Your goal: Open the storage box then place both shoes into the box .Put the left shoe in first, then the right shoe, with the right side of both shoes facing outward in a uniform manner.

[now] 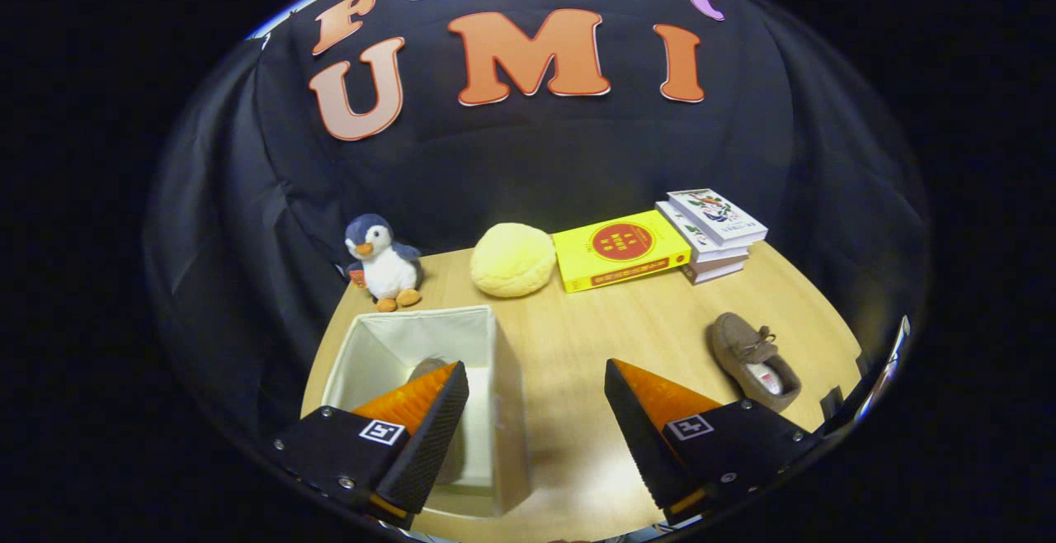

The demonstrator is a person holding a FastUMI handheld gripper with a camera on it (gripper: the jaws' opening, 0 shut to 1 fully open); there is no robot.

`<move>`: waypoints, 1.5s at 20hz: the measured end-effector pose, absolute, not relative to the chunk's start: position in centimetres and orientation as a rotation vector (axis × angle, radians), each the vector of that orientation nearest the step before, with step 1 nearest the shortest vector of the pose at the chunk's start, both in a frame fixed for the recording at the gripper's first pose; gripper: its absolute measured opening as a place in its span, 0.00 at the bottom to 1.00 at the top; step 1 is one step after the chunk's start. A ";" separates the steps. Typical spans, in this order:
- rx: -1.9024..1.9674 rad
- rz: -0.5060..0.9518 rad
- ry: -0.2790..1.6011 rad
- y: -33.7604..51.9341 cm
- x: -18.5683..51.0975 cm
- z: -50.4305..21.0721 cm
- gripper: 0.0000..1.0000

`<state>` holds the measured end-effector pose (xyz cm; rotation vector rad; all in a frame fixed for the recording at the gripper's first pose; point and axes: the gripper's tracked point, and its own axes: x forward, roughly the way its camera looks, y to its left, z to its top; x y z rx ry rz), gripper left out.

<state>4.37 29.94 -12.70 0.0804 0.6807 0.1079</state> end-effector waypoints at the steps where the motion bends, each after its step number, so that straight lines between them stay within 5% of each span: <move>1: 0.076 0.093 0.679 27.8 4.6 -13.1 0.99; 20: -0.052 0.018 0.820 -1.2 7.1 -25.5 0.96; 30: -0.069 0.126 0.859 0.4 10.1 -32.4 0.59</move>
